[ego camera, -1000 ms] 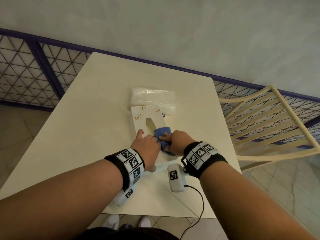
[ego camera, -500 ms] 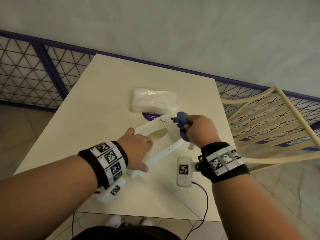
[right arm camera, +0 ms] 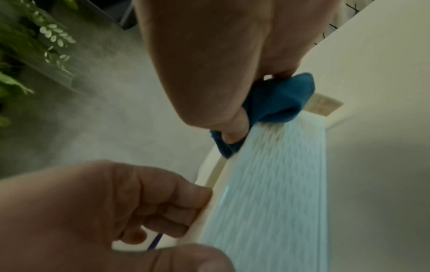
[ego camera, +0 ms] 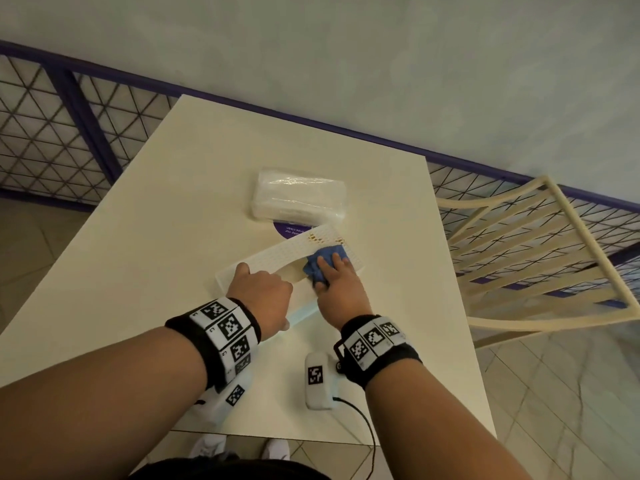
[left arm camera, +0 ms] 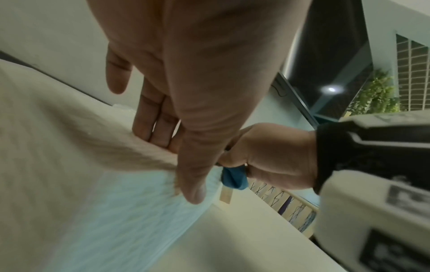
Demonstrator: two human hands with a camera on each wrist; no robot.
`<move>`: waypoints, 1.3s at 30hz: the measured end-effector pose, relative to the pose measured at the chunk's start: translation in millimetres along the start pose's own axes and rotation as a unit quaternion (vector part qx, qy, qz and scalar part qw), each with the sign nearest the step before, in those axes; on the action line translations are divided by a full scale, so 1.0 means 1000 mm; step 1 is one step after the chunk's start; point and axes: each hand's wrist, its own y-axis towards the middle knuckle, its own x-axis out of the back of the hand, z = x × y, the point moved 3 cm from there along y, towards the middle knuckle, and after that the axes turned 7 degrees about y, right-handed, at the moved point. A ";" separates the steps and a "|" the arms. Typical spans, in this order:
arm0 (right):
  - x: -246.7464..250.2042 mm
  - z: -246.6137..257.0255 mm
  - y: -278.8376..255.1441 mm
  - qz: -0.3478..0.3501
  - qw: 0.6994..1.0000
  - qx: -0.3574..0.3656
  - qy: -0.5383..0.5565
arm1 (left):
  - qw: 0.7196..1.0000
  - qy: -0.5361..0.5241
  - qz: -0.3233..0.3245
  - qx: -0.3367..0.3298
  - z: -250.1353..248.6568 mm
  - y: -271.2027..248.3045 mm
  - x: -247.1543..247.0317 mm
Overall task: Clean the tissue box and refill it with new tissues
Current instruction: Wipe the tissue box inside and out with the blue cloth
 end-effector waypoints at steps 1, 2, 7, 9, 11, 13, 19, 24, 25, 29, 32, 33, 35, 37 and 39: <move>0.003 -0.003 -0.002 -0.004 1.000 0.016 0.024 | 1.000 -0.001 0.002 0.000 0.000 0.000 0.000; 0.009 -0.007 -0.004 -0.008 0.999 0.027 0.044 | 1.000 -0.003 0.005 0.000 0.000 0.000 0.000; 0.047 -0.040 0.022 -0.023 0.998 -0.012 0.065 | 1.000 -0.017 0.013 -0.001 0.002 0.002 0.001; 0.048 -0.040 0.025 -0.015 0.996 -0.026 0.083 | 1.000 -0.018 0.015 -0.002 0.002 0.002 0.001; 0.043 -0.028 0.014 -0.025 0.998 -0.003 0.062 | 1.000 -0.015 0.018 -0.003 0.002 0.003 0.000; 0.027 -0.009 -0.004 -0.009 0.998 0.056 0.042 | 1.000 -0.013 0.021 0.000 0.002 0.005 0.000; 0.025 -0.011 -0.006 0.019 0.992 0.125 0.026 | 0.999 -0.021 0.028 0.002 0.003 0.008 -0.001; 0.040 -0.041 0.023 -0.018 1.000 0.013 -0.011 | 0.999 -0.044 0.028 0.010 0.005 0.008 -0.002; 0.035 -0.034 0.020 -0.015 0.999 0.020 -0.029 | 0.998 -0.048 0.028 0.013 0.005 0.008 -0.003; -0.004 0.011 -0.017 -0.009 0.987 0.161 -0.004 | 0.998 -0.054 0.024 0.026 0.006 0.009 -0.005; -0.005 0.013 -0.024 -0.010 0.977 0.212 -0.006 | 0.998 -0.057 0.022 0.024 0.006 0.008 -0.004; 0.004 0.007 -0.019 -0.024 0.977 0.210 0.014 | 0.998 -0.058 0.023 0.021 0.006 0.007 -0.003; 0.027 -0.011 -0.005 -0.054 0.985 0.159 0.044 | 0.998 -0.055 0.024 0.014 0.006 0.007 -0.002; 0.044 -0.027 0.010 -0.054 0.995 0.080 0.014 | 0.998 -0.052 0.022 0.011 0.006 0.006 -0.001; 0.049 -0.031 0.022 -0.042 0.998 0.017 -0.047 | 0.999 -0.051 0.015 0.009 0.006 0.006 -0.001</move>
